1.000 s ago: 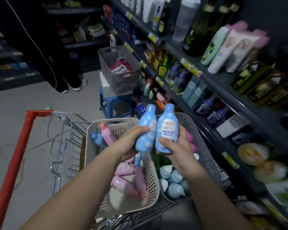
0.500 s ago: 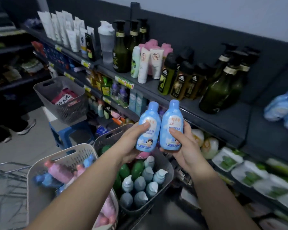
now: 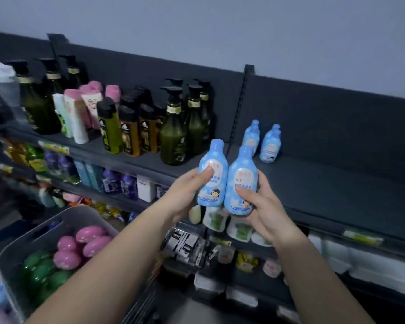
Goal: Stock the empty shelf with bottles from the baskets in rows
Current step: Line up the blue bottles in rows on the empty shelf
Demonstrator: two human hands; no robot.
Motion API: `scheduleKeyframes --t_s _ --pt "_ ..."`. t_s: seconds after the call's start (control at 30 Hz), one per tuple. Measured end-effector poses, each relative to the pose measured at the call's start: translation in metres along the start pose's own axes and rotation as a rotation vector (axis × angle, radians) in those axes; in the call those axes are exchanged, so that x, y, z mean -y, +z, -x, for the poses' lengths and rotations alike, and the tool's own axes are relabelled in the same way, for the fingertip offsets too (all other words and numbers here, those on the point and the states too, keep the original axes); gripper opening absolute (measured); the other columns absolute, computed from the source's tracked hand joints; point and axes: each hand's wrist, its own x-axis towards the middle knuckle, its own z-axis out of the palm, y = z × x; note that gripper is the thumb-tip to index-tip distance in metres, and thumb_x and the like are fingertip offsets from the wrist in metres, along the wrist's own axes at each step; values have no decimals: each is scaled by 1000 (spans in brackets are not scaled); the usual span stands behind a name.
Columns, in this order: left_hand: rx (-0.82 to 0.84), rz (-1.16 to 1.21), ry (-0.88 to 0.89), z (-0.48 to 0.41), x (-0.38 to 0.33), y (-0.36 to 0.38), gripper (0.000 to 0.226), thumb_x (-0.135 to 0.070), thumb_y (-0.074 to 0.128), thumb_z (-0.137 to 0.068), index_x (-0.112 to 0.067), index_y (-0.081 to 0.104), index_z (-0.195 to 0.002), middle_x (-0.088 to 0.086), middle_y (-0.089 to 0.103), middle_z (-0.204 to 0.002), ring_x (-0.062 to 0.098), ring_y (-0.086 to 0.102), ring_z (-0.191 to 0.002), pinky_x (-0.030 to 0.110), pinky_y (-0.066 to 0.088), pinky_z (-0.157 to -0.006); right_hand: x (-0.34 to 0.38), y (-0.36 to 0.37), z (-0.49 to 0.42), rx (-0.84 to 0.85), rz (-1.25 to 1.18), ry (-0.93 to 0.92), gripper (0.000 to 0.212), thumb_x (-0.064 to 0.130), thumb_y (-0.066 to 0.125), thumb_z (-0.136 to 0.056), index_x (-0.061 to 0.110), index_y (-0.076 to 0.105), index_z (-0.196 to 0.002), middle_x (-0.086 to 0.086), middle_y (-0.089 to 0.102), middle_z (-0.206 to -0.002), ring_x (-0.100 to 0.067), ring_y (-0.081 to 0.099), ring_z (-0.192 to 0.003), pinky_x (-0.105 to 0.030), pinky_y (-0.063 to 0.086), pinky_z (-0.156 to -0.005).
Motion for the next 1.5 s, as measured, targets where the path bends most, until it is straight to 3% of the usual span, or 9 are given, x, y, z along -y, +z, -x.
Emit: scheduleKeyframes --t_s 0.27,0.4,0.57,0.67,0.77,0.9,1.03,1.2,1.5 --pt "63 0 -47 -57 22 106 49 -40 58 -93 -4 58 -127 19 68 -119 38 64 -112 50 52 -96 46 -108 21 -101 25 -43 64 11 70 -77 29 47 -134 -6 67 -124 -32 66 -111 -56 55 -86" --pt "22 -55 -39 -84 26 126 53 -44 63 -85 -4 62 -119 18 71 -111 35 68 -103 48 55 -90 55 -141 12 -150 66 -47 71 14 75 -72 23 47 -136 -9 68 -123 -31 67 -109 -60 52 -91" --pt "19 -91 -65 -121 39 125 41 -41 57 -96 -7 59 -120 15 72 -110 29 70 -97 40 57 -80 44 -161 -21 -246 68 -42 69 13 78 -68 7 50 -131 -14 69 -119 -32 68 -107 -56 53 -92" --pt "132 -220 0 -149 46 123 43 -37 69 -89 -6 58 -118 11 72 -106 23 70 -93 36 56 -78 37 -174 -43 -286 70 -34 60 12 77 -71 2 53 -125 -18 70 -114 -35 69 -104 -56 53 -91" --pt "161 -336 47 -179 59 114 46 -28 79 -81 -1 57 -111 6 70 -95 17 67 -83 26 51 -68 29 -184 -68 -304 131 -30 47 4 74 -81 4 56 -124 -15 72 -111 -32 70 -101 -51 56 -89" --pt "60 -314 57 -224 66 93 58 -22 85 -74 -24 48 -118 6 66 -112 20 67 -101 37 58 -81 23 -192 -112 -327 226 -54 52 3 80 -76 11 57 -122 -10 71 -114 -23 70 -102 -37 58 -81" --pt "59 -435 69 -262 73 80 70 -34 92 -56 -28 49 -112 1 68 -107 16 68 -99 34 58 -80 11 -201 -142 -399 244 -56 60 8 84 -73 17 55 -125 -2 70 -118 -17 67 -108 -32 56 -83" --pt "104 -479 101 -287 79 78 60 -11 89 -67 -19 49 -111 -5 66 -99 -6 63 -82 16 51 -67 3 -214 -155 -427 304 -74 57 -1 75 -79 20 53 -128 1 68 -120 -12 66 -108 -25 55 -80" --pt "92 -579 159 -304 87 73 62 -14 89 -68 -27 45 -110 -11 63 -104 -10 60 -87 11 48 -70 -4 -236 -177 -436 555 -90 63 8 79 -80 24 52 -135 5 62 -127 -6 63 -112 -24 53 -90"
